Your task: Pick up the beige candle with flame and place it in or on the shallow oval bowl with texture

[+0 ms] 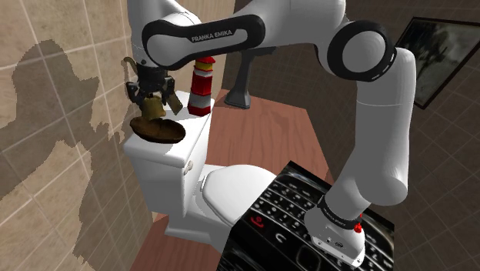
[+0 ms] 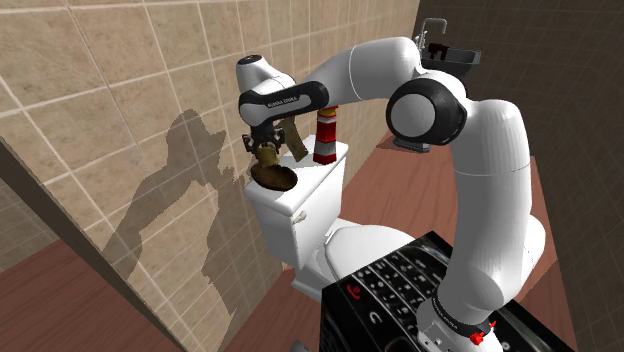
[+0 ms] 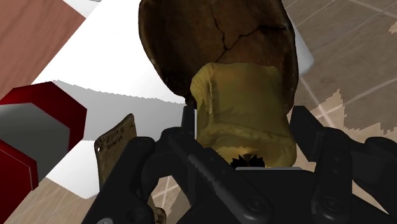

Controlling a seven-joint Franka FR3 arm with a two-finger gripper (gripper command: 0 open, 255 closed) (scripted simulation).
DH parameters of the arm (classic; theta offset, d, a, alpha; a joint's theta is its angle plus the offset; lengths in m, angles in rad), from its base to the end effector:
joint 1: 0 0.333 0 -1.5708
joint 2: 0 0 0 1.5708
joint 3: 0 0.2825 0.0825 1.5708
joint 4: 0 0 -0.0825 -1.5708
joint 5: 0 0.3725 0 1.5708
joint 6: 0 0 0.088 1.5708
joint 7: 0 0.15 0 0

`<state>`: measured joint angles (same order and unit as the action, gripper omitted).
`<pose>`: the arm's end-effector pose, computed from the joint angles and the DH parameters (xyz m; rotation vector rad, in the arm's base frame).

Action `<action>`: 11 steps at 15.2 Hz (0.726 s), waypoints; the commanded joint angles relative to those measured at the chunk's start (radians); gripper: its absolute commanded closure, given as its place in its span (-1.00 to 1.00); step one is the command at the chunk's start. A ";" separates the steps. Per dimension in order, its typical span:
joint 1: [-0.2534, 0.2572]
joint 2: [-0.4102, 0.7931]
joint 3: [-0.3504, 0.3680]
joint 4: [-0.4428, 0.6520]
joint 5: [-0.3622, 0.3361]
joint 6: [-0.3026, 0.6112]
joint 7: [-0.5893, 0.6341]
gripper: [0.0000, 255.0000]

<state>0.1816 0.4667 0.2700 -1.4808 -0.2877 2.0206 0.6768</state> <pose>0.6299 0.2510 0.3548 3.0504 -0.2210 0.2379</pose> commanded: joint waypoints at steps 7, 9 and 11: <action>0.000 0.000 0.000 0.000 0.000 0.000 0.000 -1.00; 0.002 -0.012 0.003 0.015 0.005 -0.026 -0.003 -1.00; 0.006 -0.032 0.008 0.051 0.013 -0.081 -0.009 -1.00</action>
<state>0.1861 0.4443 0.2758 -1.4467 -0.2788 1.9658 0.6716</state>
